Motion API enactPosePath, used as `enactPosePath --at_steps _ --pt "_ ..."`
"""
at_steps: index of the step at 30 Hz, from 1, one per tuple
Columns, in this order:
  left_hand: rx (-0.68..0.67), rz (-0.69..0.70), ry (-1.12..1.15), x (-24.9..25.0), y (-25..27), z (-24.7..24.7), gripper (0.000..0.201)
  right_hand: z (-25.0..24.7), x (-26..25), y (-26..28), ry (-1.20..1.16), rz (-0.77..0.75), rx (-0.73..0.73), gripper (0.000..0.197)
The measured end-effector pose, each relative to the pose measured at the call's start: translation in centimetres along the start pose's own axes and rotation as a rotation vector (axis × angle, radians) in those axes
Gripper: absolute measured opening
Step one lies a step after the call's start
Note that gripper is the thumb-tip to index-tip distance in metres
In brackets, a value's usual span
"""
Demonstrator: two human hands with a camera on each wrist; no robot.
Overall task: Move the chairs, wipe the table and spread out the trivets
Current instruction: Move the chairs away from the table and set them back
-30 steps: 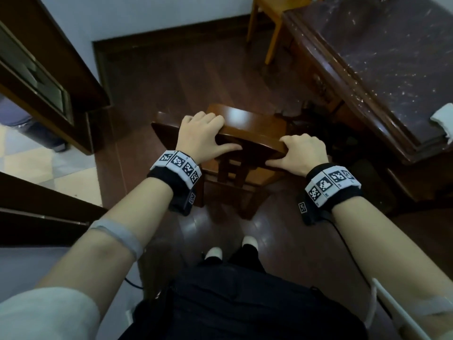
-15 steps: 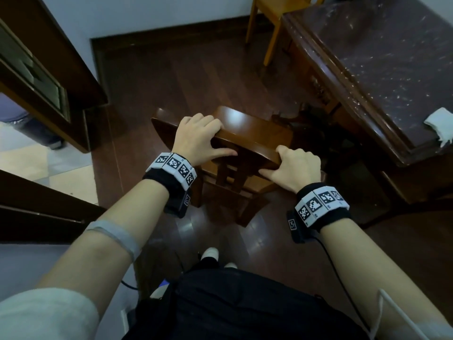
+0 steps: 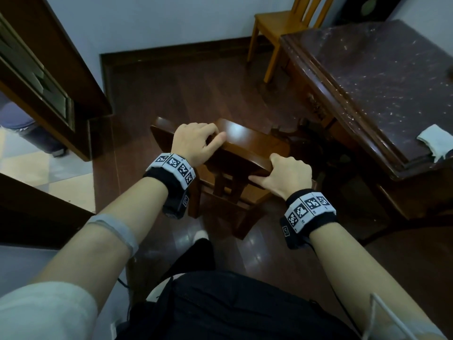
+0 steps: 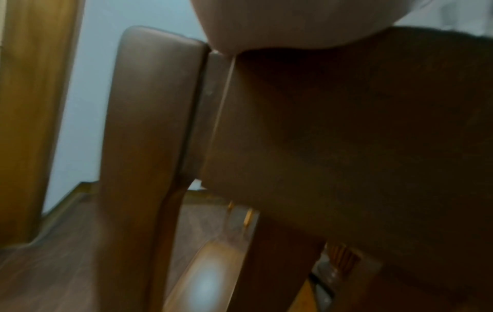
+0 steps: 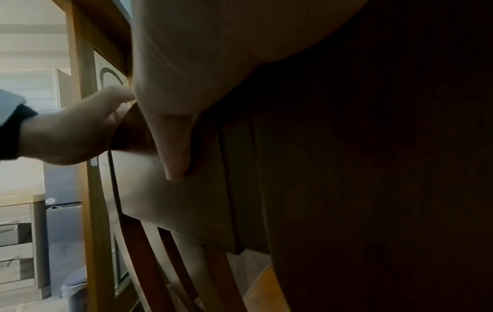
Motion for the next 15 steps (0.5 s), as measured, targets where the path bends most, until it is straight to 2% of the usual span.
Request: enactPosePath --at_steps 3,6,10,15 --pt "0.0 -0.068 -0.028 -0.4 -1.2 -0.3 0.05 0.0 0.1 0.1 0.01 0.018 -0.012 0.058" --pt "0.01 -0.036 -0.056 -0.5 -1.8 -0.1 0.051 -0.2 0.0 -0.1 0.025 0.023 -0.024 0.057" --pt "0.099 0.011 -0.02 -1.1 -1.9 -0.2 0.049 -0.2 -0.2 -0.6 0.039 0.037 -0.027 0.059" --pt "0.072 0.056 -0.003 -2.7 -4.4 -1.0 0.049 -1.3 -1.3 -2.3 0.026 0.09 -0.016 0.061"
Point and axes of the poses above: each hand's wrist, its own y-axis away from the middle knuckle, its own z-axis out of the palm, x = y × z, the point moved 8 cm from there along -y, towards the middle knuckle, and after that the axes turned 7 degrees about -x, right-handed, at the moved point
